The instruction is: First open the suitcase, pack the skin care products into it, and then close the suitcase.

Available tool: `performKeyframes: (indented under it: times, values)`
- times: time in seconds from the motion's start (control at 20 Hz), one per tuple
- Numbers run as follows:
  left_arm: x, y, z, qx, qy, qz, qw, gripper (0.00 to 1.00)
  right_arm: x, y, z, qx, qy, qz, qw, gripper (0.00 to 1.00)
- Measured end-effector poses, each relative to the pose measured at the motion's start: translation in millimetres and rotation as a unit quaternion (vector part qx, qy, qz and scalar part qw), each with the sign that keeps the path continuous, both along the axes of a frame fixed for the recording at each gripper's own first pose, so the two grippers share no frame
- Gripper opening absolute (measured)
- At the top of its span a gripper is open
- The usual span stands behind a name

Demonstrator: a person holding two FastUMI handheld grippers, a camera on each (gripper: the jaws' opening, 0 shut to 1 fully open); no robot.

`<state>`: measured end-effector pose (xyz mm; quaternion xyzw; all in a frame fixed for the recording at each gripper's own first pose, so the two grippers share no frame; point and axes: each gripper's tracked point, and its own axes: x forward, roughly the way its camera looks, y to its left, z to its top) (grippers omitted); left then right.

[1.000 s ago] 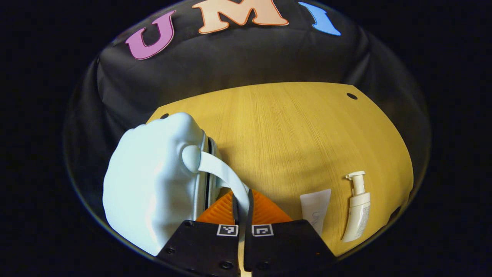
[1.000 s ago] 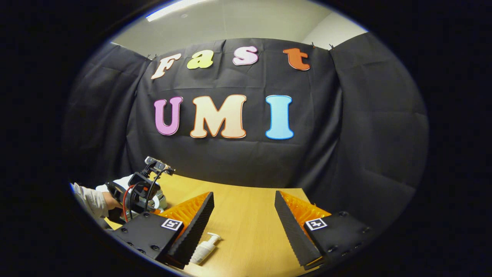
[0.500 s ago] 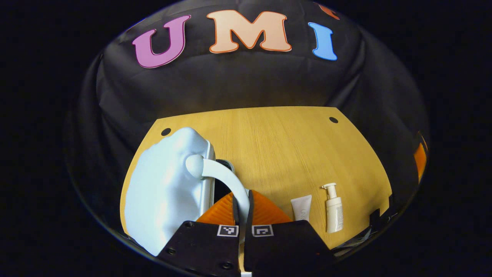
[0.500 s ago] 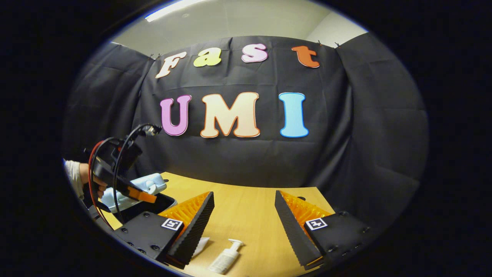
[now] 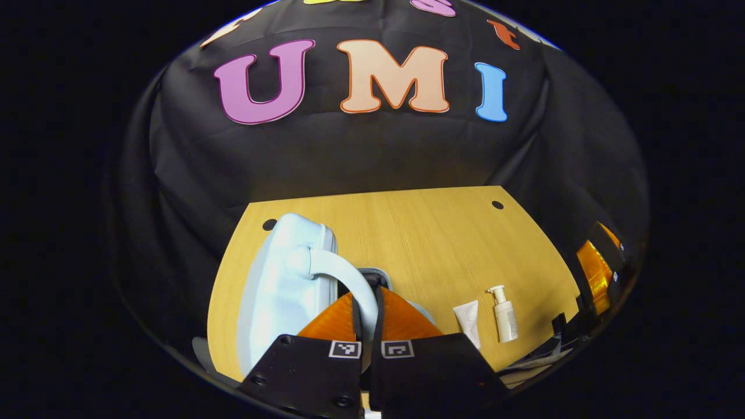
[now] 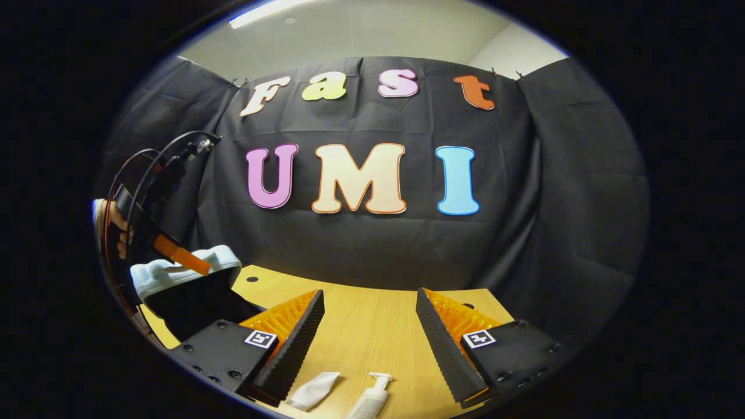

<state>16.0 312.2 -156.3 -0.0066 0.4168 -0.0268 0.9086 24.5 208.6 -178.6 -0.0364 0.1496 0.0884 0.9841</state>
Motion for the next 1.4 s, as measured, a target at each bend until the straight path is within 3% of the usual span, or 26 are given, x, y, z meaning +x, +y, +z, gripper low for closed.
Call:
performKeyframes:
  times: [0.4,0.8,1.05,1.4]
  values:
    - [2,94,31,0.012,-0.029,0.013,0.999,0.00,5,34,-5,-0.010,-0.001,-0.015,1.000,1.00]
    - [1,196,30,0.056,-0.035,0.026,0.997,0.00,0,75,-9,-0.016,0.002,-0.010,1.000,1.00]
    - [-4,264,17,0.100,-0.026,0.064,0.993,0.00,2,87,-12,-0.028,0.002,-0.010,1.000,1.00]
    - [-11,341,-14,0.115,-0.016,0.115,0.987,0.00,5,99,-21,-0.047,0.014,-0.009,0.999,1.00]
